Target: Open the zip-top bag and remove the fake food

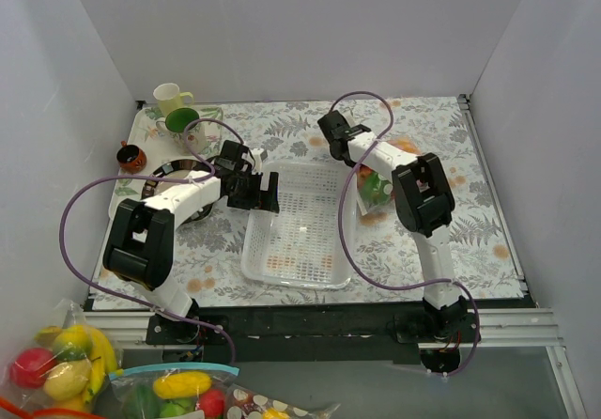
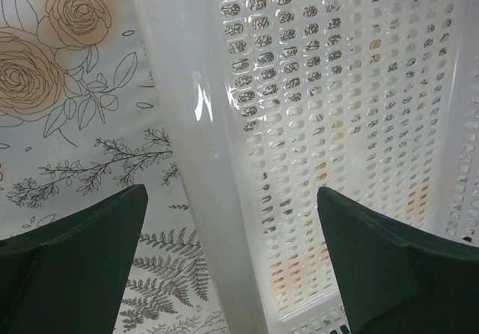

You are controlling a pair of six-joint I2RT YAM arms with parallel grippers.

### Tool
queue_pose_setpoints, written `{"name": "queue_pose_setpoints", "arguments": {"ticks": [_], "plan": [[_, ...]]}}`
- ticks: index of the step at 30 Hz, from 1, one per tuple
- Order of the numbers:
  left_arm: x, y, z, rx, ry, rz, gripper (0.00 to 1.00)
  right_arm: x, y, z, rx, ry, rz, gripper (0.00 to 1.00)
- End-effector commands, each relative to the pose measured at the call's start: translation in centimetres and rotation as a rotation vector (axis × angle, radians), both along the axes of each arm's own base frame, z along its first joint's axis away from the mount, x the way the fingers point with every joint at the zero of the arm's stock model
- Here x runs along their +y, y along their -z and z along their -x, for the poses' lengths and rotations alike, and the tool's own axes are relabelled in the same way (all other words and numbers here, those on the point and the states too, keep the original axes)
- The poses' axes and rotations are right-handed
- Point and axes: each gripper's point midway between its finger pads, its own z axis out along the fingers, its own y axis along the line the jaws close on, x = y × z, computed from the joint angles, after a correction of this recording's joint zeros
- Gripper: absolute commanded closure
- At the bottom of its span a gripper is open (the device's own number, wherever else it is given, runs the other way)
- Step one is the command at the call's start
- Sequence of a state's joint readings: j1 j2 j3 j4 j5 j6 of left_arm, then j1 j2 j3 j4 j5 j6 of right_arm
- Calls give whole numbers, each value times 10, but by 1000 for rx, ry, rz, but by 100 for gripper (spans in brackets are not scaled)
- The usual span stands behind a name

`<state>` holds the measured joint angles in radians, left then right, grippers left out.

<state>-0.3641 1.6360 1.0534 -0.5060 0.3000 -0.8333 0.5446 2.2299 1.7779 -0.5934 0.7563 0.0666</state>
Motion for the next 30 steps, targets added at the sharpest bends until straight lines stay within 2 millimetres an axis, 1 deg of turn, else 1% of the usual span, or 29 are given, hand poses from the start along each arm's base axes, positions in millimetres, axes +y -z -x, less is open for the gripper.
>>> {"name": "queue_pose_setpoints", "arguments": {"ticks": [1,2,4,5,6,8,9,11,12,14,15,17,18,19,20,21,23,25,26,28,29,30], "plan": [[-7,-25,-5,-59,18,32,2,-13,-32,-1,-78,55,-54,99],[-8,-26,-5,-60,18,33,2,-13,-41,-4,-103,58,-51,99],[-10,-28,-6,-61,16,36,2,-12,-67,-10,-160,47,-66,99],[-12,-29,-5,-61,19,41,2,-11,-84,-16,-201,49,-77,99],[-14,-29,-5,-58,19,43,2,-12,-105,-19,-244,49,-93,99],[-21,-29,-3,-45,13,57,2,-17,-134,-25,-295,53,-116,99],[-24,-26,-2,-30,12,67,2,-18,-165,-27,-354,53,-149,99],[-35,-24,3,-3,13,81,2,-25,-192,-29,-403,52,-181,99],[-40,-24,2,-1,10,83,2,-28,-217,-26,-453,51,-208,99],[-50,-20,3,32,-1,93,2,-33,-237,-24,-494,49,-221,99],[-54,-21,2,42,-7,103,2,-39,-251,-18,-521,56,-232,99],[-64,-21,0,77,-15,125,2,-53,-250,-13,-515,80,-212,99],[-68,-21,0,93,-31,136,2,-58,-255,-7,-519,85,-213,99],[-72,-23,-2,95,-34,143,2,-63,-242,-2,-489,90,-197,99],[-78,-19,2,108,-24,140,2,-66,-242,1,-493,90,-205,99],[-83,-20,2,114,-34,151,2,-68,-254,6,-532,86,-236,99],[-93,-15,7,132,-26,152,2,-71,-260,17,-552,72,-267,99],[-102,-12,12,146,-19,157,2,-71,-271,23,-570,65,-289,99],[-109,-12,15,153,-5,160,2,-73,-286,29,-602,62,-307,99],[-116,-6,21,203,0,178,2,-74,-303,35,-634,51,-330,99],[-121,-8,21,215,9,192,2,-76,-321,41,-670,46,-350,99],[-124,-3,24,240,12,193,2,-76,-331,43,-687,37,-364,99]]}}
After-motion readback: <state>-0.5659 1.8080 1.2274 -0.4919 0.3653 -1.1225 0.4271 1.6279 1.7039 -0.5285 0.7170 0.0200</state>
